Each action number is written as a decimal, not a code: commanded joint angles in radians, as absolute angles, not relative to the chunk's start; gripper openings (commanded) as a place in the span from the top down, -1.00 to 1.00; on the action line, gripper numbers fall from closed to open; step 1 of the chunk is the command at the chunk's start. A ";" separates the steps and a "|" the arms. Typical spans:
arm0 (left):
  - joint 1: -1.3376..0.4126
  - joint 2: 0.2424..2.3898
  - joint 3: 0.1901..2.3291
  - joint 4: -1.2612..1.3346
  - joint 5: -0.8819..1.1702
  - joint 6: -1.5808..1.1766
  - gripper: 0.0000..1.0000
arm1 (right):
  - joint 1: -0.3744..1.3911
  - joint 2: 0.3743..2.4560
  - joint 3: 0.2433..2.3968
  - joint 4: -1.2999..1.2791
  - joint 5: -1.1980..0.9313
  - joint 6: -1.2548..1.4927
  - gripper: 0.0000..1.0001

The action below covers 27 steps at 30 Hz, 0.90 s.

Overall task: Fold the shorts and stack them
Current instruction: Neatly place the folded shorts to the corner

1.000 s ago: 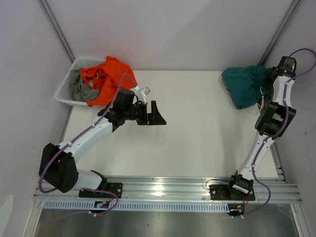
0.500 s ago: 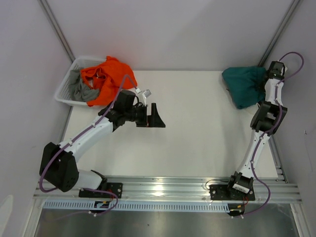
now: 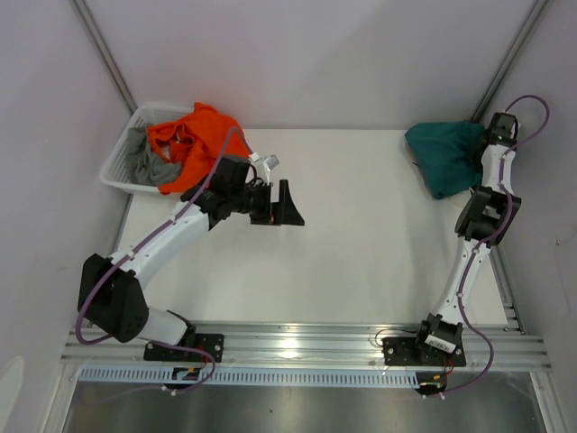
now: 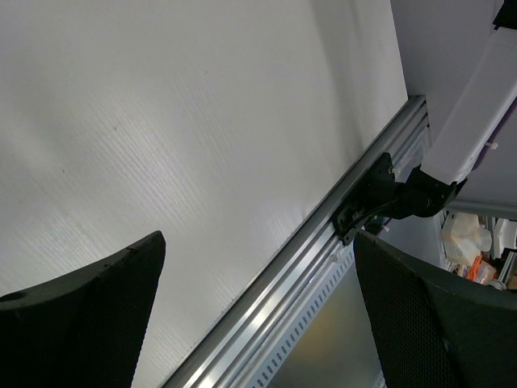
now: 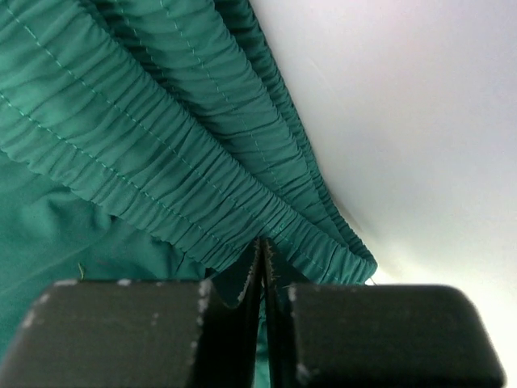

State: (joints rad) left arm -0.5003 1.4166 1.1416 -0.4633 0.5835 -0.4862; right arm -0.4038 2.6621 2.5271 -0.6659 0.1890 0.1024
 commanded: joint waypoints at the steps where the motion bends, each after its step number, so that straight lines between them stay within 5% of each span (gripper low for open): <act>1: -0.505 1.396 1.186 -0.479 0.589 -0.465 -0.98 | -0.469 2.657 2.522 -0.709 0.239 0.183 0.85; 5: -0.505 1.373 1.198 -0.494 0.584 -0.460 -0.99 | -0.465 2.498 2.517 -0.684 0.245 0.175 0.57; 13: -0.505 1.332 1.197 -0.483 0.574 -0.483 -0.99 | -0.414 2.180 2.350 -0.686 0.173 0.126 -0.47; 16: -0.505 1.318 1.203 -0.482 0.574 -0.488 -0.99 | -0.349 2.137 2.291 -0.693 0.186 0.095 -0.71; 27: -0.506 1.276 1.195 -0.502 0.574 -0.485 -0.98 | -0.161 2.178 2.349 -0.802 0.195 0.112 -0.71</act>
State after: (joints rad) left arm -0.5011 1.3216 1.1618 -0.4904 0.5755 -0.4881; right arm -0.1806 2.1426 2.3131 -0.7456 0.1856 0.0814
